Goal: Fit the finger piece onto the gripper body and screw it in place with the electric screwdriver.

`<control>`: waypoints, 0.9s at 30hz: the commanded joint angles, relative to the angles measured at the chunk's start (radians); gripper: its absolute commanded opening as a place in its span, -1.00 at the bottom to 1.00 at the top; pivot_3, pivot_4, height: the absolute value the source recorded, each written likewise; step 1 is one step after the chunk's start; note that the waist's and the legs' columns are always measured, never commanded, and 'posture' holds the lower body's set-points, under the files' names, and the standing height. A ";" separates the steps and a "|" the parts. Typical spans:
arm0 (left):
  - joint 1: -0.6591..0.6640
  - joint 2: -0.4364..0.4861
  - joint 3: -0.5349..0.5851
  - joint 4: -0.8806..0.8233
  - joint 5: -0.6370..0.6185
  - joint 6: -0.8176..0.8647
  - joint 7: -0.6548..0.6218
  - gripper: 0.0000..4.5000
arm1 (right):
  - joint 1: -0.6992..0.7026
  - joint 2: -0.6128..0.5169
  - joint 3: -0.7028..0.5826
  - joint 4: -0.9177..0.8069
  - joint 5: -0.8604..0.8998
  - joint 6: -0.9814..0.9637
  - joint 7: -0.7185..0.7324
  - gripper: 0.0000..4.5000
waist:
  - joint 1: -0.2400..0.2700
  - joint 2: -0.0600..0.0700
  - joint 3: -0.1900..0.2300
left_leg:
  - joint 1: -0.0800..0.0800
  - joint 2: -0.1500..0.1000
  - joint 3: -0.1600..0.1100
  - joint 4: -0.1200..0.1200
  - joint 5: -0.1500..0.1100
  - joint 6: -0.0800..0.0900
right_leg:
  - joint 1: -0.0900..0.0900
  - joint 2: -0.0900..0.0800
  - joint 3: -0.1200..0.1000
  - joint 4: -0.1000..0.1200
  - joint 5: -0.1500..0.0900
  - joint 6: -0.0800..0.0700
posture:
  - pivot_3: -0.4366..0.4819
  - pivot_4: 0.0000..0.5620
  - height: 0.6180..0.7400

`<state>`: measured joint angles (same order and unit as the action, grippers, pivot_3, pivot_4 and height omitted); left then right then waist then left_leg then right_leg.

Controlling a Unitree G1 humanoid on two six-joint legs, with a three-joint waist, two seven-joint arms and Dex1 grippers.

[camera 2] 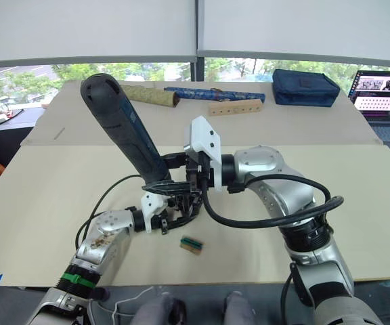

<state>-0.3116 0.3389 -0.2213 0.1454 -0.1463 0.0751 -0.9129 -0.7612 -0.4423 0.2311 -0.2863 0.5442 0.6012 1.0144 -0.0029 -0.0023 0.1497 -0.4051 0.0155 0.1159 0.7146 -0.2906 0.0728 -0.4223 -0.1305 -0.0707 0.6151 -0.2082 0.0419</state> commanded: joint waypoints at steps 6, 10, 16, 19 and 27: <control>0.040 0.006 -0.035 0.034 0.013 0.047 -0.012 0.00 | 0.068 0.034 -0.033 0.011 0.000 -0.051 -0.019 -0.16 | 0.000 0.000 -0.001 | 0.000 0.000 0.000 0.000 0.000 0.000 | 0.000 0.000 0.000 0.000 0.000 0.000 | -0.05 -0.47 0.90; 0.043 0.009 -0.035 0.030 0.012 0.050 -0.013 0.00 | 0.102 0.036 -0.037 0.029 -0.015 -0.071 -0.028 -0.16 | -0.001 0.000 -0.002 | 0.001 0.000 0.000 0.000 0.000 0.000 | 0.001 0.000 0.000 0.000 0.000 0.000 | -0.05 -0.47 0.90; 0.046 0.011 -0.032 0.024 0.011 0.055 -0.014 0.00 | 0.141 0.028 -0.023 0.044 -0.047 -0.108 -0.031 -0.16 | -0.002 0.000 -0.005 | 0.002 0.000 0.000 0.000 0.000 0.000 | 0.002 0.000 0.000 0.000 0.000 0.000 | -0.05 -0.47 0.90; 0.046 0.011 -0.031 0.023 0.009 0.057 -0.014 0.00 | 0.153 0.028 -0.015 0.048 -0.058 -0.118 -0.036 -0.16 | -0.003 0.000 -0.006 | 0.003 0.000 0.000 -0.001 0.000 0.000 | 0.002 0.000 0.000 0.000 0.000 0.000 | -0.05 -0.47 0.90; 0.041 0.007 -0.028 0.021 0.005 0.066 -0.013 0.00 | 0.171 0.028 0.008 0.069 -0.074 -0.124 -0.055 -0.16 | -0.006 -0.001 -0.013 | 0.005 0.001 0.000 -0.002 0.000 0.000 | 0.003 0.000 0.000 0.000 0.000 0.000 | -0.05 -0.47 0.90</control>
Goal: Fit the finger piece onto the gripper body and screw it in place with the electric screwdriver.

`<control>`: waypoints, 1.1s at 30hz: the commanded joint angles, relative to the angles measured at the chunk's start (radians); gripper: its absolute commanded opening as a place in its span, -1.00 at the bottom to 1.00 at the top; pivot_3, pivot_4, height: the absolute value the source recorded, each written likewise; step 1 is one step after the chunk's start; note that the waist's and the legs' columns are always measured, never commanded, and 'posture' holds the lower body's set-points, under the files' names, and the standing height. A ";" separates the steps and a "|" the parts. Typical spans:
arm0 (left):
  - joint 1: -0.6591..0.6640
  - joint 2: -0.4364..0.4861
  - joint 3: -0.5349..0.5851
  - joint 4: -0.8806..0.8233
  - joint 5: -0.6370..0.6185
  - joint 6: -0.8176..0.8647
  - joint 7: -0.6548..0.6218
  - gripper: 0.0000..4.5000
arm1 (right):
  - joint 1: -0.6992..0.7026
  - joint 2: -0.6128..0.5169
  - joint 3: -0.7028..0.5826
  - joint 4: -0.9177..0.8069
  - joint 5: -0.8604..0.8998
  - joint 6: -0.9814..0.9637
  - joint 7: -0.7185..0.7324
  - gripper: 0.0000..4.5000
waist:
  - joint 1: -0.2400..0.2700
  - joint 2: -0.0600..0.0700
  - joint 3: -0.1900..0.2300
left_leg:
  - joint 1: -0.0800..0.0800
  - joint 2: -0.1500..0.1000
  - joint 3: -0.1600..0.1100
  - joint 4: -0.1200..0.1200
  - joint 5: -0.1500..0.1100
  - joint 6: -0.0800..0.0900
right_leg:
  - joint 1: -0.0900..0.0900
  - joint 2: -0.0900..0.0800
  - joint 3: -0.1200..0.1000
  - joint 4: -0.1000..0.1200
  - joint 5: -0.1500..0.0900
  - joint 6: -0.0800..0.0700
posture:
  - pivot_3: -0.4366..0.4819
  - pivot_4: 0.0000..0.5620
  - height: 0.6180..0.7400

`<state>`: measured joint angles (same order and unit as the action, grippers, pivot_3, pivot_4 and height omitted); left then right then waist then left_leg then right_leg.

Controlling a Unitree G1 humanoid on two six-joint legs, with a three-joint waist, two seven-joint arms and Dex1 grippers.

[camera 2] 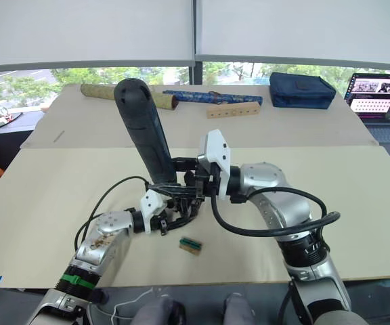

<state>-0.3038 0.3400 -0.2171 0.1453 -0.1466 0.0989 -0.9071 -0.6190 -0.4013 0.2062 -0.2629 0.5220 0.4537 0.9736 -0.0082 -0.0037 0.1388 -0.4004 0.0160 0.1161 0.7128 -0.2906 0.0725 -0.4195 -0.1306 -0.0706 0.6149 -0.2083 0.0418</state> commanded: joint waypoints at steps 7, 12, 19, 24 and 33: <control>0.030 0.007 -0.029 0.022 0.003 0.051 -0.020 0.00 | 0.034 -0.007 0.058 0.080 -0.063 0.028 -0.029 -0.16 | -0.003 0.000 -0.015 | 0.001 0.000 0.000 -0.002 0.000 0.000 | 0.000 0.000 0.000 -0.001 0.000 0.000 | -0.05 -0.47 0.90; 0.031 0.008 -0.028 0.023 0.003 0.048 -0.020 0.00 | 0.038 -0.009 0.063 0.099 -0.073 0.019 -0.033 -0.16 | -0.004 0.000 -0.018 | 0.001 0.000 0.000 -0.002 0.000 0.000 | 0.000 0.000 0.000 -0.001 0.000 -0.001 | -0.05 -0.47 0.90; 0.032 0.009 -0.027 0.029 0.006 0.041 -0.021 0.00 | 0.026 -0.012 0.055 0.085 -0.062 0.009 -0.022 -0.16 | -0.004 0.001 -0.018 | 0.002 0.001 0.000 -0.002 0.000 0.000 | 0.000 0.000 0.000 -0.001 0.000 -0.001 | -0.05 -0.47 0.90; 0.030 0.007 -0.027 0.035 0.007 0.036 -0.019 0.00 | 0.012 -0.006 0.043 0.059 -0.040 -0.002 -0.003 -0.16 | -0.004 0.001 -0.018 | 0.001 0.001 0.000 -0.002 -0.001 0.000 | 0.000 0.000 0.000 -0.002 0.000 -0.001 | -0.05 -0.47 0.90; 0.028 0.010 -0.025 0.054 0.029 0.032 0.018 0.00 | -0.067 -0.005 -0.046 -0.006 0.064 0.052 0.000 -0.16 | -0.003 0.001 -0.018 | 0.001 0.001 0.000 -0.002 -0.001 0.000 | 0.000 -0.001 0.000 -0.002 -0.001 -0.001 | -0.05 -0.47 0.90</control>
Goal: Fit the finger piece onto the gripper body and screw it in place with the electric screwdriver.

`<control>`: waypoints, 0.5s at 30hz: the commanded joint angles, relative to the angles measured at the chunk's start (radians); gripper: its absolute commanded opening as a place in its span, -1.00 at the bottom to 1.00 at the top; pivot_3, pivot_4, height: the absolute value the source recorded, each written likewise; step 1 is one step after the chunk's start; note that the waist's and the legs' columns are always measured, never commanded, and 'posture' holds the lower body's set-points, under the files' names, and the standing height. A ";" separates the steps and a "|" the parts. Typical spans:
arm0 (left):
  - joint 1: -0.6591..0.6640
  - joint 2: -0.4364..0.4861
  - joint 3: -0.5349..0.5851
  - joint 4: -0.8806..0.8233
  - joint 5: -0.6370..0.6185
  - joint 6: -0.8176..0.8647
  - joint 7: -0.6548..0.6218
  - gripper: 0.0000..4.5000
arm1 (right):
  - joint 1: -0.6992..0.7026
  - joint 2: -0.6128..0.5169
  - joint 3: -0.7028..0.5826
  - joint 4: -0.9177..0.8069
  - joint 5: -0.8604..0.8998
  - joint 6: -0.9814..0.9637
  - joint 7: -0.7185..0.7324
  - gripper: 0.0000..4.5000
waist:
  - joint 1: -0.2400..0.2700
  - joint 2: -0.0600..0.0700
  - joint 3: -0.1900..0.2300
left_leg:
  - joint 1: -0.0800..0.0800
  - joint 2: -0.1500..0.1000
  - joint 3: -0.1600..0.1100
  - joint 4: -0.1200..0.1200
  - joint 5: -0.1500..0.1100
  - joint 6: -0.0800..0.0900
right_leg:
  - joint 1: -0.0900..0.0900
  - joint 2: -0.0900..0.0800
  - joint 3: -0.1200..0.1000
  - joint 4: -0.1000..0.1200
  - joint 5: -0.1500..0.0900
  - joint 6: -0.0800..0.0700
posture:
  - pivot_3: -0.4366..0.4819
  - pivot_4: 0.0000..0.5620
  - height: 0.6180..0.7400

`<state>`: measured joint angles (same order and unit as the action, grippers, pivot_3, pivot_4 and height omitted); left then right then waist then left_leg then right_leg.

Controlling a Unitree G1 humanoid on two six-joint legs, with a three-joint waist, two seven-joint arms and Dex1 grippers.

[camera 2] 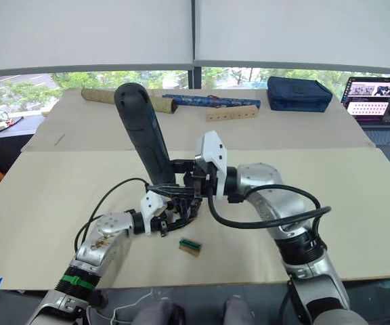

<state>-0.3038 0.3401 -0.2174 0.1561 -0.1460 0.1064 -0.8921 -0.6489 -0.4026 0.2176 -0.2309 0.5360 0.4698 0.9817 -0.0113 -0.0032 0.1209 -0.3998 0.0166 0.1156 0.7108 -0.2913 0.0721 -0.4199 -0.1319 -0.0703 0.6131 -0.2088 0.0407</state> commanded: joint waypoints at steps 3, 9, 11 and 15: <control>0.026 0.012 -0.026 0.049 0.033 0.029 0.010 0.00 | -0.070 -0.012 -0.090 -0.054 0.085 0.067 -0.008 -0.16 | 0.001 0.000 0.001 | -0.002 0.000 0.000 0.000 0.000 0.000 | -0.002 -0.001 0.000 0.000 0.000 0.000 | -0.05 -0.47 0.90; 0.029 0.008 -0.030 0.056 0.035 0.029 0.018 0.00 | -0.060 -0.042 -0.103 -0.082 0.109 0.069 0.029 -0.16 | 0.002 0.000 0.001 | -0.003 0.000 0.000 0.000 -0.001 0.001 | -0.002 -0.001 -0.001 -0.001 0.000 0.000 | -0.05 -0.47 0.90; 0.031 0.005 -0.026 0.056 0.026 0.037 0.020 0.00 | -0.048 -0.044 -0.107 -0.092 0.124 0.066 0.042 -0.16 | 0.003 0.000 0.001 | -0.003 0.000 0.000 0.000 -0.001 0.001 | -0.002 -0.001 -0.001 -0.001 0.000 0.000 | -0.05 -0.47 0.90; 0.035 0.001 -0.006 0.050 0.023 0.052 0.052 0.46 | -0.037 -0.038 -0.136 -0.114 0.181 0.059 0.080 -0.16 | 0.005 0.000 0.001 | -0.003 -0.001 0.000 0.000 -0.001 0.001 | -0.002 -0.002 -0.001 -0.001 0.000 0.000 | -0.05 -0.47 0.90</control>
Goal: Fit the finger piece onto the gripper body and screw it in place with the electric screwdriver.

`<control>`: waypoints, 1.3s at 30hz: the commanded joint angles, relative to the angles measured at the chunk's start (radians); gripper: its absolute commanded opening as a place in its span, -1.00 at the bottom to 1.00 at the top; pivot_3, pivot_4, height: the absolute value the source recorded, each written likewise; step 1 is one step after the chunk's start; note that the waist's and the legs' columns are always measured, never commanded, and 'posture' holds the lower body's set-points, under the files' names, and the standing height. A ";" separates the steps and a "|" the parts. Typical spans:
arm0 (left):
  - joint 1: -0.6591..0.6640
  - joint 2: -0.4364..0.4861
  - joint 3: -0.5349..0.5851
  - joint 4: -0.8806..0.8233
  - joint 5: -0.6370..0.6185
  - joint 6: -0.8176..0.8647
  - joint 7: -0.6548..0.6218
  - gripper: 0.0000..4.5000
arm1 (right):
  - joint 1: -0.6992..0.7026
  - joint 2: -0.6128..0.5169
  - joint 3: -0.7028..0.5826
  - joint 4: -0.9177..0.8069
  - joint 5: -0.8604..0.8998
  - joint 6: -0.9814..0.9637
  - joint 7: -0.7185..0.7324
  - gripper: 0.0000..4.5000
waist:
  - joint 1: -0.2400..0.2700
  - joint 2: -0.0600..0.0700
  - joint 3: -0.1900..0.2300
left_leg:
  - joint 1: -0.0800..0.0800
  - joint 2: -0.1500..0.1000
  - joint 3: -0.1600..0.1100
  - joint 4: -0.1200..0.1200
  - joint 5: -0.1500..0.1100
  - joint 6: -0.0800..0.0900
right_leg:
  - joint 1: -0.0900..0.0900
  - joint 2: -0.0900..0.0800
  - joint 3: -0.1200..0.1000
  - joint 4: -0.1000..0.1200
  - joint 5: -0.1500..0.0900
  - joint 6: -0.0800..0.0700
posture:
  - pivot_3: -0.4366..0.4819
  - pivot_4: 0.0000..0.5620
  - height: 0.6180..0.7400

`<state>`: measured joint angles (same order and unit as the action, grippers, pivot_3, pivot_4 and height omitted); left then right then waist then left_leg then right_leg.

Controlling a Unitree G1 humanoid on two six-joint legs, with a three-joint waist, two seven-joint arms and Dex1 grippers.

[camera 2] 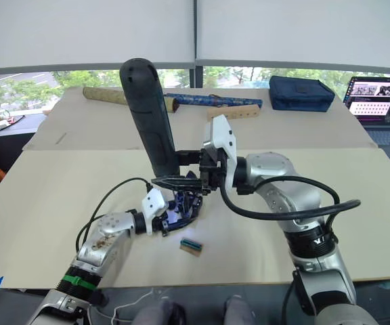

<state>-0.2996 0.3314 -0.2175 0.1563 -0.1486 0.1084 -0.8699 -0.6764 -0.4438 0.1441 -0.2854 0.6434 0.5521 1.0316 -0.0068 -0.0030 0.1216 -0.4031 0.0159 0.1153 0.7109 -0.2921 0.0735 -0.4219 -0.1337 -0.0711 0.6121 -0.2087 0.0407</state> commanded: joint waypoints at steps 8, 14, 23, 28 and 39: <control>0.132 0.141 0.093 -0.038 -0.059 -0.013 -0.069 0.99 | -0.056 -0.136 -0.238 -0.129 0.425 0.186 0.043 -0.16 | -0.019 0.000 0.001 | 0.001 0.002 0.000 -0.002 -0.002 0.001 | -0.001 -0.006 0.000 0.000 0.000 -0.001 | -0.05 -0.47 0.90; 0.248 0.287 0.281 -0.076 -0.204 -0.143 -0.221 0.99 | -0.090 -0.488 -0.310 0.054 0.437 0.403 0.139 -0.16 | -0.014 0.002 0.004 | 0.005 0.002 0.001 -0.013 0.000 -0.004 | -0.003 -0.015 -0.011 -0.001 -0.002 -0.004 | -0.05 -0.47 0.90; 0.406 0.459 0.481 -0.142 -0.397 -0.161 -0.462 0.99 | -0.098 -0.854 0.141 0.470 -0.174 0.272 0.364 -0.16 | -0.006 0.004 0.011 | -0.005 -0.002 0.005 -0.009 -0.003 0.002 | -0.012 -0.027 -0.034 -0.003 -0.002 -0.006 | -0.05 -0.47 0.90; 0.445 0.443 0.515 -0.223 -0.438 -0.101 -0.411 0.99 | -0.182 -0.748 0.310 0.714 -0.470 0.167 0.340 -0.16 | -0.008 0.012 0.022 | -0.008 -0.005 0.014 -0.004 -0.005 0.006 | -0.014 -0.027 -0.031 0.000 0.002 0.000 | -0.05 -0.47 0.90; 0.499 0.459 0.576 -0.306 -0.466 -0.012 -0.358 0.99 | -0.317 -0.574 0.386 1.099 -0.748 0.015 0.349 -0.16 | -0.014 0.012 0.030 | -0.008 0.001 0.022 0.000 -0.001 0.000 | -0.014 -0.017 -0.032 0.001 0.002 0.001 | -0.05 -0.47 0.90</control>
<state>0.2027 0.7744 0.3279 -0.1215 -0.5890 0.0771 -1.2300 -0.9688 -1.0169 0.5641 0.7868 -0.0846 0.5934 1.3693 -0.0211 0.0092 0.1516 -0.4102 0.0172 0.1372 0.7111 -0.2934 0.0735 -0.4357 -0.1508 -0.1025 0.6130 -0.2069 0.0415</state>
